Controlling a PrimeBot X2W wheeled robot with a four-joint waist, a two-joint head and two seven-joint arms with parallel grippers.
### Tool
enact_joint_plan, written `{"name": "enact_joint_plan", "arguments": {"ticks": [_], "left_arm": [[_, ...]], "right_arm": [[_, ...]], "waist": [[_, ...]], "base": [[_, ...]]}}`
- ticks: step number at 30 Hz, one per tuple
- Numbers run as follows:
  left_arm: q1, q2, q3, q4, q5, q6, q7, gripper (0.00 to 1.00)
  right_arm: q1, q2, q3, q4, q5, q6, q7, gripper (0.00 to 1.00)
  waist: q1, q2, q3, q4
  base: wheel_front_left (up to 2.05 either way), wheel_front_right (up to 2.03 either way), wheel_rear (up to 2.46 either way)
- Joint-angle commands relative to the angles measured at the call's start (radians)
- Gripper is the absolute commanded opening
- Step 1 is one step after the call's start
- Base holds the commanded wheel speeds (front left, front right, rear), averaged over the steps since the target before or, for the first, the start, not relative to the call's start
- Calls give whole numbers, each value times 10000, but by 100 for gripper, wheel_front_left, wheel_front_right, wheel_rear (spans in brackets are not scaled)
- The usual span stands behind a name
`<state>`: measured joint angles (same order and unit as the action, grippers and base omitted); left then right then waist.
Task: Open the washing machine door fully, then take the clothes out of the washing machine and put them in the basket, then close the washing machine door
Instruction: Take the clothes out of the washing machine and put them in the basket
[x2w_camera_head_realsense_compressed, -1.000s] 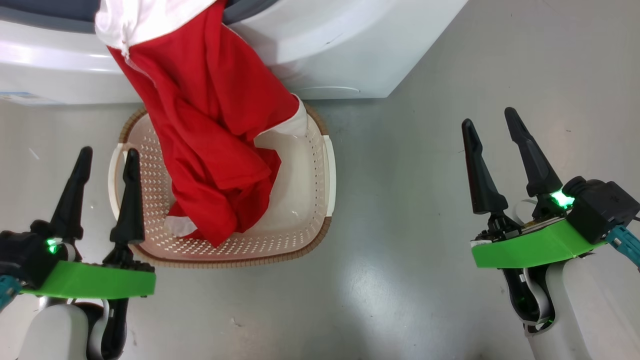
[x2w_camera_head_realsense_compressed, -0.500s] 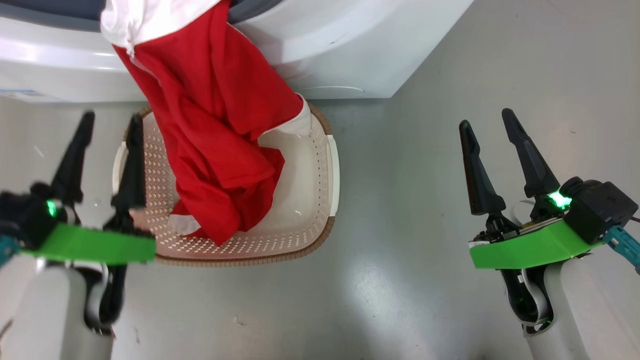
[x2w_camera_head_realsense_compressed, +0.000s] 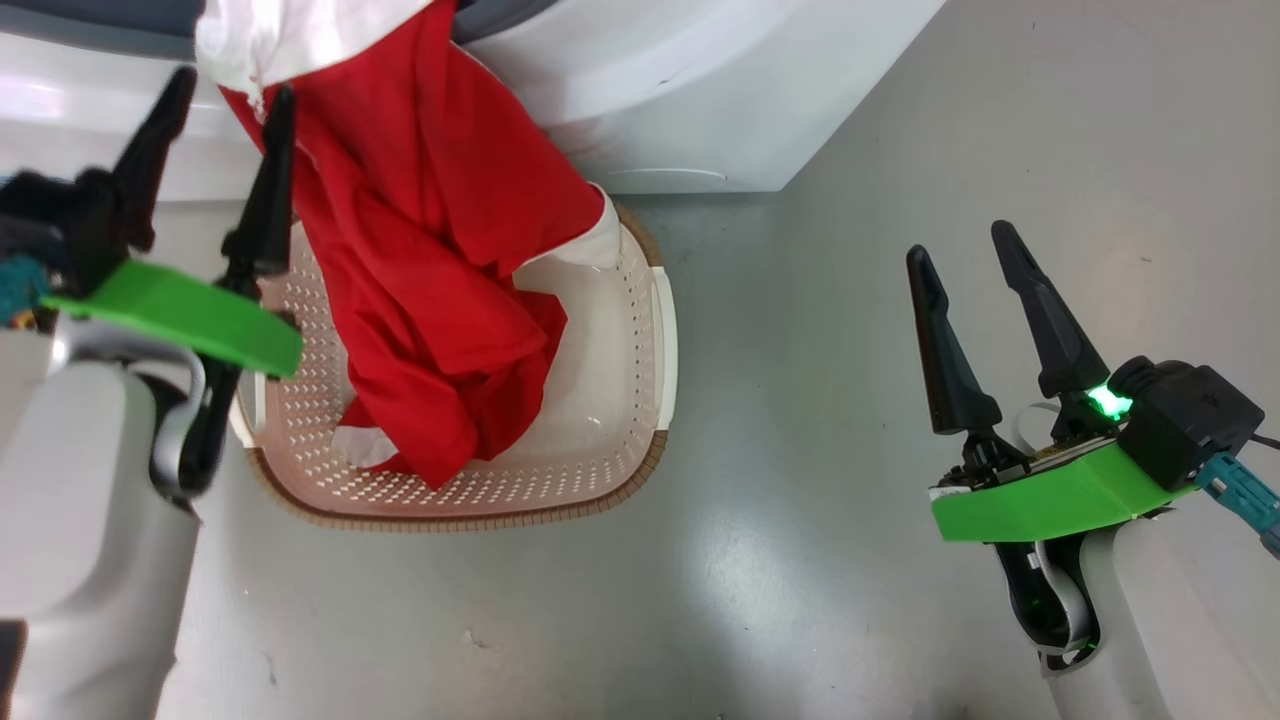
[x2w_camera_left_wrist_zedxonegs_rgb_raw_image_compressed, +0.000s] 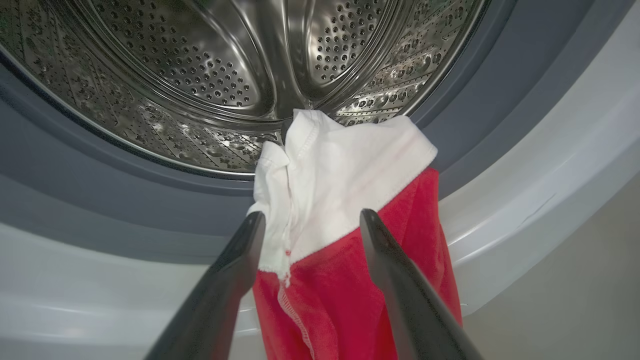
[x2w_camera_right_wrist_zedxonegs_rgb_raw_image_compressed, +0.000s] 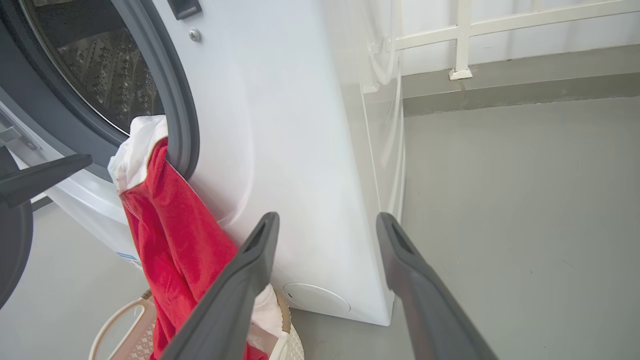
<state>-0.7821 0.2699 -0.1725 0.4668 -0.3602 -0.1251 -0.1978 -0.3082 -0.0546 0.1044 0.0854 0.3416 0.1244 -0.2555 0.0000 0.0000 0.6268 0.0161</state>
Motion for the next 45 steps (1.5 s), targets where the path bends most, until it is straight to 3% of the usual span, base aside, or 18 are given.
{"name": "enact_joint_plan", "arguments": {"ticks": [1,11,19,20,21,22,24,29,34,45], "left_arm": [[-375,527,175,68,129,-55,13,100],[-1897,729,-499,1849,223,-55,-131,100],[-3019,837,-1592,3529,-124,-55,-408,100],[-3114,859,-1693,3674,-167,-55,-445,80],[-3196,877,-1781,3802,-211,-55,-481,47],[-3267,889,-1864,3912,-255,-55,-513,35],[-3374,905,-2026,4098,-338,-55,-563,0],[-3448,957,-2288,4312,-552,-55,-627,0],[-3048,1014,-2122,3563,-627,-55,-636,0],[208,673,-1197,931,-489,-55,-638,0]], "right_arm": [[134,43,206,-266,-68,63,-63,100],[24,43,201,-293,-51,63,-63,100],[-144,43,256,-273,-14,63,-63,100],[-160,43,255,-278,-11,63,-63,100],[-170,43,250,-283,-9,63,-63,100],[-173,43,242,-289,-8,63,-63,100],[-162,43,224,-316,-8,63,-63,100],[-136,43,180,-336,-11,63,-63,100],[-135,43,159,-348,-10,63,-63,100],[-5,43,72,-389,10,63,-63,100]], "waist": [[0,0,53,-18],[0,0,224,-73],[0,0,309,-208],[0,0,319,-224],[0,0,322,-237],[0,0,326,-245],[0,0,336,-254],[0,0,340,-221],[0,0,311,-162],[0,0,198,-89]], "base": [[0,0,0],[0,0,0],[0,0,0],[0,0,0],[0,0,0],[0,0,0],[0,0,0],[0,0,0],[0,0,0],[0,0,0]]}}
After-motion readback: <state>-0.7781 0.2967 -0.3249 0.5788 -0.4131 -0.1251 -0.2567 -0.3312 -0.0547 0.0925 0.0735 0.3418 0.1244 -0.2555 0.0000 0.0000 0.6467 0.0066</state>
